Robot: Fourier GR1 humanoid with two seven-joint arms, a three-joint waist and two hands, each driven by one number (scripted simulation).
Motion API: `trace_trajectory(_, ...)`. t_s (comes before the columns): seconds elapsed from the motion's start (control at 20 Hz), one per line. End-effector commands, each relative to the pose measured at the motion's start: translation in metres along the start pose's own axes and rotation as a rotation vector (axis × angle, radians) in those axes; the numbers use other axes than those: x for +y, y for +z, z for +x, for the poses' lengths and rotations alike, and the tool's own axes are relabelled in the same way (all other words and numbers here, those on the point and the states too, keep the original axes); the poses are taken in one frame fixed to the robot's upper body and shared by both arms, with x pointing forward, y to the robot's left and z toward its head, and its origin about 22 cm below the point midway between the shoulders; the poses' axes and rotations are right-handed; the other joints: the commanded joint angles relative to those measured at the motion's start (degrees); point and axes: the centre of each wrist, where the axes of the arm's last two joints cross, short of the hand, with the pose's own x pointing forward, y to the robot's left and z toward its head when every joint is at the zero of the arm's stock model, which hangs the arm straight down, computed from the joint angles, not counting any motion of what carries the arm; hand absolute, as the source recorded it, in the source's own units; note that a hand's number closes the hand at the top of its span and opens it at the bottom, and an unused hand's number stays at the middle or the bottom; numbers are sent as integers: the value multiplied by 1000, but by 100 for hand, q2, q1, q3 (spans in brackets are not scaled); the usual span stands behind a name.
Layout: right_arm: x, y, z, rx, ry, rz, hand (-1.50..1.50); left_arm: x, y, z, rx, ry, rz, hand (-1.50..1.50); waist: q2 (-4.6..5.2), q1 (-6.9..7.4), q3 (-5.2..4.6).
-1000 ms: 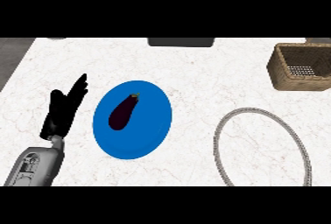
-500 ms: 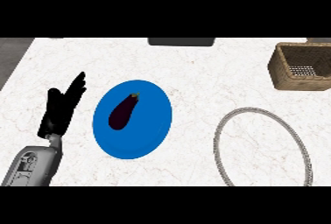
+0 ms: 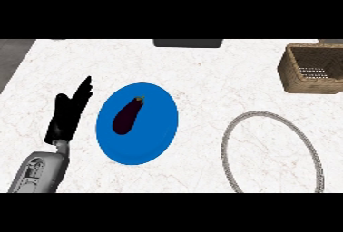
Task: Pick the tomato from the placemat and place it in the basket
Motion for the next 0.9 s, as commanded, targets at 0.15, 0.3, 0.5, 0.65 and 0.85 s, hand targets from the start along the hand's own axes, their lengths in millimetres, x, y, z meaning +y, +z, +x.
trace_trajectory(0.15,48,-17,-42,-56,-28,61,150,9,3,-7,11,8,3,0,-4,20,3)
trace_trajectory(0.3,36,-22,-69,-58,-40,73,150,7,-2,1,-11,11,-6,0,11,44,3)
trace_trajectory(0.5,57,-25,-80,-50,11,91,150,1,-3,6,-8,-5,-23,0,28,96,6)
trace_trajectory(0.65,79,-27,-85,-37,-29,115,150,-2,-7,10,-13,-7,-22,0,65,142,9)
trace_trajectory(0.85,95,-28,-92,68,-200,187,150,-1,-8,3,-14,-18,-2,0,45,71,8)
